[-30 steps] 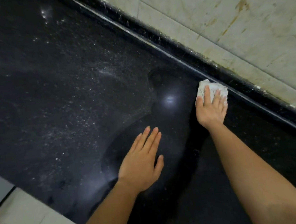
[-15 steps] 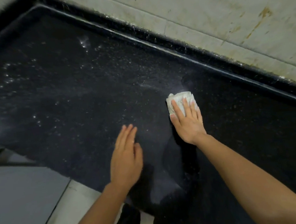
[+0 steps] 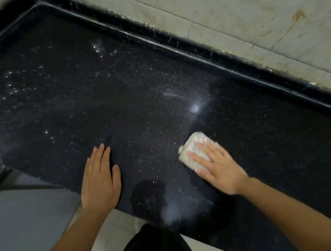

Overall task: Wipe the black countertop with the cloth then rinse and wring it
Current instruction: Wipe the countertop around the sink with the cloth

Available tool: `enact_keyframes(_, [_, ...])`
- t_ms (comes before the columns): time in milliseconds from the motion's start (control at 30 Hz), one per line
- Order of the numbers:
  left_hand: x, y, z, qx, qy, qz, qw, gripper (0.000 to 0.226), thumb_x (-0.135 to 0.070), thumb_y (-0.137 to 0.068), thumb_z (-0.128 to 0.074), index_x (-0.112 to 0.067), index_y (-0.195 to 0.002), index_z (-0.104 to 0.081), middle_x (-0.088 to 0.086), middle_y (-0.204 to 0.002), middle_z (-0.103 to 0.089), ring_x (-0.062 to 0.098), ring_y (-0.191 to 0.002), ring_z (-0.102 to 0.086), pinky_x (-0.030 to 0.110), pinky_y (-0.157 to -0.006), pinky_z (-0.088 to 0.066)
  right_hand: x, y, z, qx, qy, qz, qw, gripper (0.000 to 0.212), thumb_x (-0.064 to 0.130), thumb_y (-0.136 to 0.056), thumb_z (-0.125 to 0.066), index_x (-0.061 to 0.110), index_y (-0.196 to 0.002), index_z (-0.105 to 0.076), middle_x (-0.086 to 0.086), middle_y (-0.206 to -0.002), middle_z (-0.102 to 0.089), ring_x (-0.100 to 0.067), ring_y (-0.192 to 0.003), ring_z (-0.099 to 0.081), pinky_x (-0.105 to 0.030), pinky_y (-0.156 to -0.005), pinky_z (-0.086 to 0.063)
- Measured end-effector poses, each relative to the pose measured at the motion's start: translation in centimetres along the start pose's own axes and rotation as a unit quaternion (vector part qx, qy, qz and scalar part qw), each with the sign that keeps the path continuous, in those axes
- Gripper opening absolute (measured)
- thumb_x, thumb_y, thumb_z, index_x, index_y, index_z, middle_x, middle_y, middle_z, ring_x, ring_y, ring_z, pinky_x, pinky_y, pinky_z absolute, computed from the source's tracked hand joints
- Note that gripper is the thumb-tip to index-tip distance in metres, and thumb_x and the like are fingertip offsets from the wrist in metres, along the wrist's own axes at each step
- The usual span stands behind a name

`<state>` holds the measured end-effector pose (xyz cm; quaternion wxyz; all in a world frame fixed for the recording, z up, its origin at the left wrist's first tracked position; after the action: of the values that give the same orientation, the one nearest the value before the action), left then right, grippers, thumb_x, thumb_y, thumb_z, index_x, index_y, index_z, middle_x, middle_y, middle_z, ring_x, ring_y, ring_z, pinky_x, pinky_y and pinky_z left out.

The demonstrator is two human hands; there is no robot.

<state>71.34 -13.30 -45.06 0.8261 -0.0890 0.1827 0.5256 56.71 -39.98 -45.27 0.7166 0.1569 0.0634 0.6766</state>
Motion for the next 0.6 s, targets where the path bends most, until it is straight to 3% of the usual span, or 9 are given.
enact_keyframes(100, [0.1, 0.1, 0.0, -0.007, -0.007, 0.004, 1.000, 0.058, -0.033, -0.095, -0.025, -0.003, -0.143, -0.035, 0.009, -0.152, -0.031, 0.020, -0.143, -0.021, 0.036, -0.118, -0.012, -5.3, -3.1, 1.3, 0.012, -0.035, -0.142, 0.989, 0.062, 0.065, -0.085, 0.004, 0.044, -0.143, 0.012, 0.000, -0.161, 0.009, -0.014, -0.146, 0.018, -0.029, -0.113, 0.016])
enact_keyframes(233, [0.1, -0.1, -0.1, -0.002, -0.013, 0.003, 1.000, 0.059, -0.034, -0.094, -0.024, -0.003, -0.143, -0.036, 0.010, -0.151, -0.032, 0.021, -0.142, -0.022, 0.037, -0.118, -0.014, -10.9, -6.6, 2.9, 0.000, -0.087, -0.260, 0.962, 0.054, 0.054, -0.099, -0.015, 0.043, -0.150, 0.002, 0.001, -0.161, 0.010, -0.018, -0.147, 0.014, -0.036, -0.117, 0.010])
enact_keyframes(333, [0.2, -0.1, -0.1, 0.003, -0.011, 0.009, 1.000, 0.059, -0.034, -0.094, -0.025, -0.004, -0.143, -0.036, 0.008, -0.152, -0.031, 0.018, -0.142, -0.019, 0.034, -0.118, -0.011, -14.0, -8.5, 3.6, -0.014, -0.113, -0.332, 0.936, 0.055, 0.053, -0.100, -0.015, 0.042, -0.151, 0.002, 0.000, -0.161, 0.012, -0.019, -0.147, 0.014, -0.038, -0.117, 0.010])
enact_keyframes(500, [0.2, -0.4, 0.0, 0.000, -0.012, 0.012, 1.000, 0.057, -0.032, -0.093, -0.027, -0.004, -0.142, -0.038, 0.009, -0.150, -0.034, 0.018, -0.141, -0.021, 0.022, -0.117, -0.001, -16.5, -11.3, 4.9, -0.017, -0.147, -0.389, 0.909, 0.057, 0.052, -0.100, -0.012, 0.038, -0.152, 0.006, -0.002, -0.160, 0.016, -0.023, -0.146, 0.018, -0.040, -0.117, 0.013])
enact_keyframes(600, [0.1, -0.3, 0.1, -0.005, -0.010, 0.014, 1.000, 0.057, -0.032, -0.093, -0.028, -0.003, -0.141, -0.039, 0.010, -0.150, -0.034, 0.021, -0.141, -0.023, 0.023, -0.117, -0.002, -13.9, -12.2, 4.7, 0.002, -0.116, -0.351, 0.929, 0.056, 0.051, -0.100, -0.012, 0.038, -0.151, 0.008, -0.006, -0.160, 0.016, -0.025, -0.147, 0.016, -0.042, -0.117, 0.013])
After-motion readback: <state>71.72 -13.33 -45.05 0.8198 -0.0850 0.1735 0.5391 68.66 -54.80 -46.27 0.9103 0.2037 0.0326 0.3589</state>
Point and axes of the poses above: each hand's wrist, its own y-axis away from the middle knuckle, its own z-axis out of the back of the hand, x = y × z, the point moved 9 cm from there along -y, towards the middle knuckle
